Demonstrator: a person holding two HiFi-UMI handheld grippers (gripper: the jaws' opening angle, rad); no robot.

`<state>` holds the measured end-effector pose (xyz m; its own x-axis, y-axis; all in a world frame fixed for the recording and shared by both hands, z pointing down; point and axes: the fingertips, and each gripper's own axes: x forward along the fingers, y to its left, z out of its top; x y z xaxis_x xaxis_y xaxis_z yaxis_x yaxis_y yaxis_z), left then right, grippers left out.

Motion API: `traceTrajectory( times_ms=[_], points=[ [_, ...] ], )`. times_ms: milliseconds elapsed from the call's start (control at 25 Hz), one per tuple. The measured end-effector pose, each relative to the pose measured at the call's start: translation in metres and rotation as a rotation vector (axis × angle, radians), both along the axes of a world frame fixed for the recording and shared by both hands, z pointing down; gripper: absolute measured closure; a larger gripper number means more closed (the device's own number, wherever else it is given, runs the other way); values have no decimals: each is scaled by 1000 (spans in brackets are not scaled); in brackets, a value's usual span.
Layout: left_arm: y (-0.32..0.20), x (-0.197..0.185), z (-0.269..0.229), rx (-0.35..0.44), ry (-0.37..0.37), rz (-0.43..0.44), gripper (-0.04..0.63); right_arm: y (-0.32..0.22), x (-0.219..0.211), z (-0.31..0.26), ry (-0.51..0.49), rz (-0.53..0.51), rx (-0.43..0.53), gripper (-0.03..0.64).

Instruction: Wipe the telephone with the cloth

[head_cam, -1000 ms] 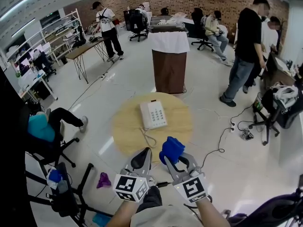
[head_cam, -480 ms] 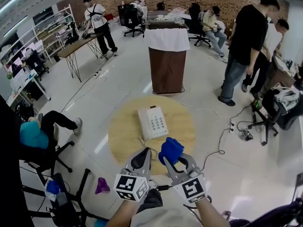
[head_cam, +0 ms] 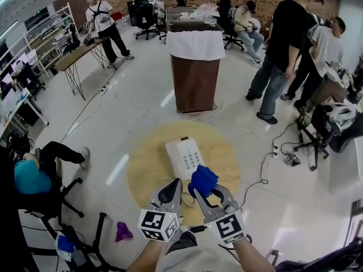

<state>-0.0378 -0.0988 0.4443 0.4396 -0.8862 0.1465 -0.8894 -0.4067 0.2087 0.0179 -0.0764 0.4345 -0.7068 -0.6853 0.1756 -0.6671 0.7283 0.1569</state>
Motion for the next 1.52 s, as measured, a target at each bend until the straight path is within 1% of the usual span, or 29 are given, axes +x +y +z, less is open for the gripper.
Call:
traceTrajectory(
  times_ms=[200, 440, 600, 880, 1000, 1040, 1120, 1200, 1240, 1520],
  points=[
    [-27, -20, 10, -14, 13, 14, 595, -30, -24, 3, 19, 27, -7, 546],
    [-45, -33, 28, -56, 39, 34, 595, -49, -40, 1, 39, 53, 4, 546],
    [-54, -36, 38, -81, 56, 45, 595, -59, -46, 1, 55, 63, 0, 546],
    [-71, -35, 55, -107, 35, 32, 595, -73, -45, 8, 55, 49, -11, 546],
    [-78, -35, 69, -134, 45, 42, 595, -79, -43, 11, 49, 45, -10, 546],
    [-80, -35, 75, -148, 61, 54, 586, -81, -43, 13, 46, 43, -9, 546],
    [-86, -36, 89, -183, 110, 80, 544, -84, -43, 16, 43, 40, -6, 546],
    [-92, -41, 103, -216, 153, 93, 543, -86, -44, 19, 46, 41, -11, 546],
    [-94, -44, 110, -229, 163, 96, 540, -86, -43, 21, 51, 42, -18, 546],
    [-113, -50, 161, -329, 200, 121, 462, -89, -39, 33, 63, 54, -49, 546]
  ],
)
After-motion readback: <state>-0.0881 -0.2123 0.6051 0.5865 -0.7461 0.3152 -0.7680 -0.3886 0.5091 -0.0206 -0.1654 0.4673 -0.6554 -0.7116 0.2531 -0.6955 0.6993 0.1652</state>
